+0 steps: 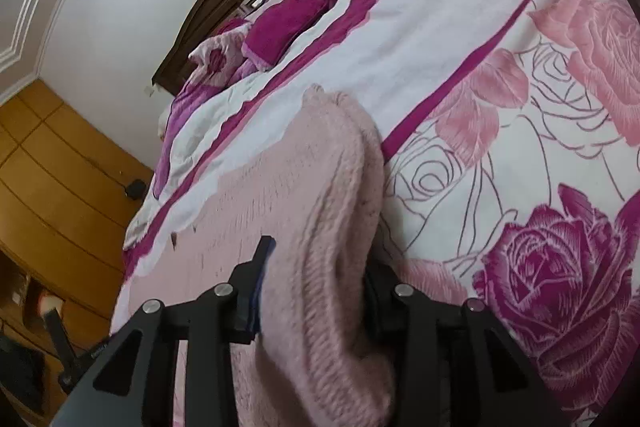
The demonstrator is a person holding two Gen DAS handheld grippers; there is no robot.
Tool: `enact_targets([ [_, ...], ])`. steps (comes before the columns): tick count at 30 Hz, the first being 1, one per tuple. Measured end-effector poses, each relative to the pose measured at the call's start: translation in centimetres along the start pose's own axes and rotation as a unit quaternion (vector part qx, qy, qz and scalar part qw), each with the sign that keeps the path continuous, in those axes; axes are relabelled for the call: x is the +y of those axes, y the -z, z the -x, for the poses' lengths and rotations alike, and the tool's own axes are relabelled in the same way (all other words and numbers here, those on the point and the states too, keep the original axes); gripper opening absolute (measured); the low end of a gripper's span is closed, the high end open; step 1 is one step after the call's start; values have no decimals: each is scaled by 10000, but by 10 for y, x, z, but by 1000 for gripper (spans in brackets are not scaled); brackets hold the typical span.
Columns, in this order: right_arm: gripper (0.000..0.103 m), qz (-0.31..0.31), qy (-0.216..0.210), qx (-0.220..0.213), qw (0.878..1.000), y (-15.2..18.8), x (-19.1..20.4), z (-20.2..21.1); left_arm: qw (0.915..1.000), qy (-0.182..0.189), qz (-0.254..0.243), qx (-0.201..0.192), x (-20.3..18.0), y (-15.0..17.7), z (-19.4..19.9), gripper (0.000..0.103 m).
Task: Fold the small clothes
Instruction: 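Lift the side with the right tool and fold it over the stack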
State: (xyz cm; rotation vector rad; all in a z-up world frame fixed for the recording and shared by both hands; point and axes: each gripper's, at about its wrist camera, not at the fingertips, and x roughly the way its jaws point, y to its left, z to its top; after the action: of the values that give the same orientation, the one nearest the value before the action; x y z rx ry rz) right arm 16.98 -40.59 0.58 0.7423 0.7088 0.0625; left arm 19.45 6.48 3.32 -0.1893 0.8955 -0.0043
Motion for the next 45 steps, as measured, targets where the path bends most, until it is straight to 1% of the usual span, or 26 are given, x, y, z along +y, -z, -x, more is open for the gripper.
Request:
enact_targets([
  [2,40,-37,41,-33,10000,-2,1,-2,9999,81,122,37,8,-2,6,0],
  [4,32,-33,135,-67,9999,-3,5,-4,9995,183,241,96,16,-3,10,0],
  [6,28,-14,164,-103,9998,-4,7,-1,9993,130,319,158,21,-4,13,0],
  [8,28,23,169,-163,9997,-5,12,2,9990,-71,377,207,27,-5,17,0],
  [9,28,32,166,-170,9997,-5,13,3,9987,-108,445,242,30,-6,19,0],
  [13,28,32,201,-147,9997,-4,13,3,9962,-64,721,493,35,-12,22,0],
  [15,29,-100,239,-92,9996,-2,6,-2,9957,-119,760,512,35,-14,25,0],
  [18,29,-214,150,-77,9996,-1,2,-1,9943,-216,893,539,40,-11,23,0],
  [20,29,-110,224,-58,9997,-2,5,-1,9922,-229,1087,562,47,-6,19,0],
  [24,26,287,435,-62,9986,-4,20,3,9918,-194,1174,470,56,5,13,0],
  [26,25,449,563,-59,9974,-6,29,6,9921,-94,1160,459,59,10,9,0],
  [29,25,732,617,-131,9953,-11,53,13,9931,57,1096,422,59,10,8,0],
  [32,24,1077,625,-191,9920,-14,82,19,9944,332,945,349,57,9,15,0],
  [35,24,1386,587,-196,9884,-15,113,21,9952,428,845,244,56,7,23,0],
  [37,24,1551,542,-181,9863,-14,133,21,9952,526,787,249,54,8,23,0],
  [45,24,2127,372,-4,9764,0,202,3,9944,618,770,381,56,10,16,0],
])
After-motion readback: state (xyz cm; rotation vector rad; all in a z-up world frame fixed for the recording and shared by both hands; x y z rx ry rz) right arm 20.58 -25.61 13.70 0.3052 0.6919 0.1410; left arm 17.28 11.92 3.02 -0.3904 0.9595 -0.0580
